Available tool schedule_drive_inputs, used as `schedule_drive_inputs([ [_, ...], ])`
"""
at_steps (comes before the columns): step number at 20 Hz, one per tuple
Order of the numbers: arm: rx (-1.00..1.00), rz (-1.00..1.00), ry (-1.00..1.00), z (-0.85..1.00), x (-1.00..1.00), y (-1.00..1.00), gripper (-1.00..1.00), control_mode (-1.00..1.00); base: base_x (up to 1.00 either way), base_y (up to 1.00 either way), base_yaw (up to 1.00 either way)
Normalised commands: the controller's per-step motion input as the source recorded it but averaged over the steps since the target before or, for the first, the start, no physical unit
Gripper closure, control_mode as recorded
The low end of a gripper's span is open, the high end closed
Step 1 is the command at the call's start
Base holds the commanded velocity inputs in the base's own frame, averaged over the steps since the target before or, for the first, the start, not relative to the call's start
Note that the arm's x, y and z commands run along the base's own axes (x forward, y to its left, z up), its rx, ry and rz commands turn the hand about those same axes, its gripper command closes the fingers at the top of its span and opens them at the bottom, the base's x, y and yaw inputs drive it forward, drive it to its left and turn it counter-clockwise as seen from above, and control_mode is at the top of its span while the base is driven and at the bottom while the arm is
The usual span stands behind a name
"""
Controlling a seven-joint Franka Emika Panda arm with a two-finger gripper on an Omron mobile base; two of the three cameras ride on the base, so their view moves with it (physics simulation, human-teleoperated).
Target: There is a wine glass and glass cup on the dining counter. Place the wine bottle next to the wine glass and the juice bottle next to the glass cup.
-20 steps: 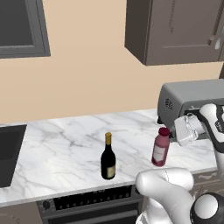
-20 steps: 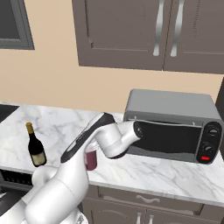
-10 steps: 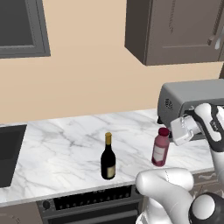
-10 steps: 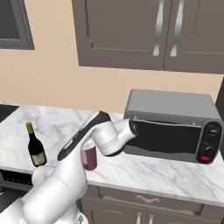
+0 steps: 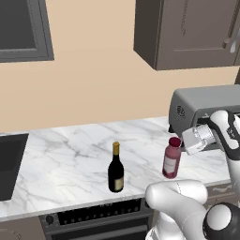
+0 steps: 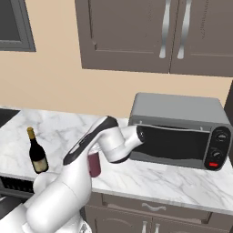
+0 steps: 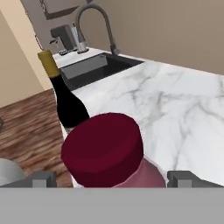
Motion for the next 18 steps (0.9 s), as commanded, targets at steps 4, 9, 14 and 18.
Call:
schedule_drive_inputs([
  [4, 0.09, 0.00, 0.00, 0.00, 0.00, 0.07, -1.00, -1.00, 0.00, 0.00, 0.00],
  [9, 0.09, 0.00, 0.00, 0.00, 0.06, 0.09, -1.00, -1.00, 0.00, 0.00, 0.00],
  [14, 0.06, 0.00, 0.00, -0.03, 0.15, 0.06, -1.00, -1.00, 0.00, 0.00, 0.00],
  [18, 0.01, 0.00, -0.04, -0.08, 0.19, 0.07, -1.00, -1.00, 0.00, 0.00, 0.00],
])
